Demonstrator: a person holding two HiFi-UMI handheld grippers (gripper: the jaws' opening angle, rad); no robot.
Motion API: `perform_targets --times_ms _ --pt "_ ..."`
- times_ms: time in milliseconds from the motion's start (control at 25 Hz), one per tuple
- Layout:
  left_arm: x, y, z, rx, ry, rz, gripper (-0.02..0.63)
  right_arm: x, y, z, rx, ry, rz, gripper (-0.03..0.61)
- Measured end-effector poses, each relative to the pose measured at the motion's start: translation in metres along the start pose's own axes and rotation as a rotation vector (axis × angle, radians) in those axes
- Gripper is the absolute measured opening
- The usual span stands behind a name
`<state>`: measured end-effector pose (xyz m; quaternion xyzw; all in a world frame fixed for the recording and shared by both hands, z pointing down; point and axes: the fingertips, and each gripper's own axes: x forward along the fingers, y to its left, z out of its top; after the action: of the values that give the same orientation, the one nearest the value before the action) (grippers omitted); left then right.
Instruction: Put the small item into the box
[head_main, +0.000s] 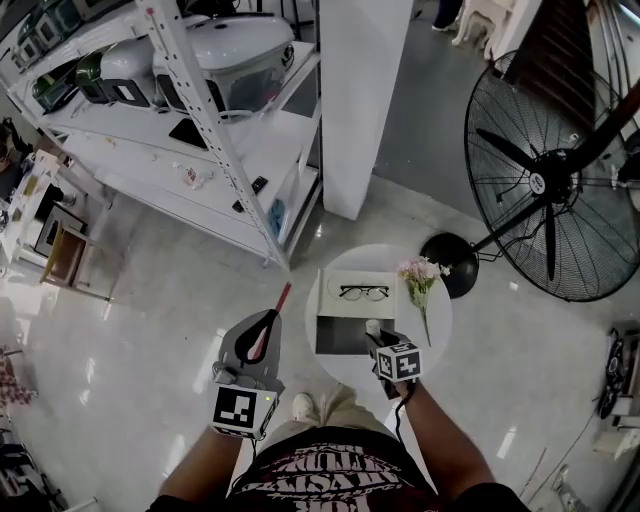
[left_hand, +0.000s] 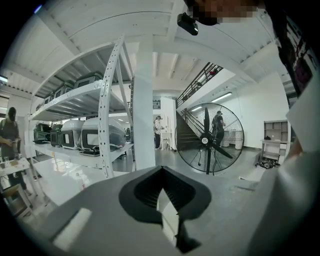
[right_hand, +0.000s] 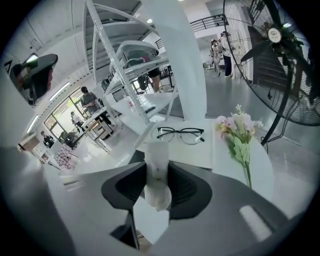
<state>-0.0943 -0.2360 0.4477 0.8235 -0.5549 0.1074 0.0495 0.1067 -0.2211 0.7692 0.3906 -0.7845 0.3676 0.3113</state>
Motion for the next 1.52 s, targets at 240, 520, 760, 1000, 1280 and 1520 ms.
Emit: perform_targets --times_ms 240,520,760,1000,1280,1520 --pt "-0.012 0.004 -0.004 0.003 0.054 0.024 0.0 0.018 -0.001 -0.011 -0.006 0.04 -0.012 0.161" --pt "-0.024 0.008 -0.005 0.007 0.034 0.021 0.0 0.012 -0.001 -0.01 -0.055 0.021 -0.056 0.236" --pt "-0.028 0.004 0.014 0.02 -0.026 -0.01 0.0 -0.022 0.002 -0.011 -0.02 -0.033 -0.066 0.236" --pt "-0.035 -0.005 0.02 -0.007 -0.044 -0.07 0.0 -0.077 0.018 0.005 -0.045 -0.167 -0.133 0.115" --pt "-0.046 -0.006 0.025 -0.016 -0.079 -0.106 0.0 -0.135 0.054 0.032 -0.068 -0.345 -0.184 0.026" --pt "-0.058 -0.003 0.03 -0.002 -0.104 -0.13 0.0 -0.182 0.092 0.057 -0.093 -0.465 -0.171 0.026"
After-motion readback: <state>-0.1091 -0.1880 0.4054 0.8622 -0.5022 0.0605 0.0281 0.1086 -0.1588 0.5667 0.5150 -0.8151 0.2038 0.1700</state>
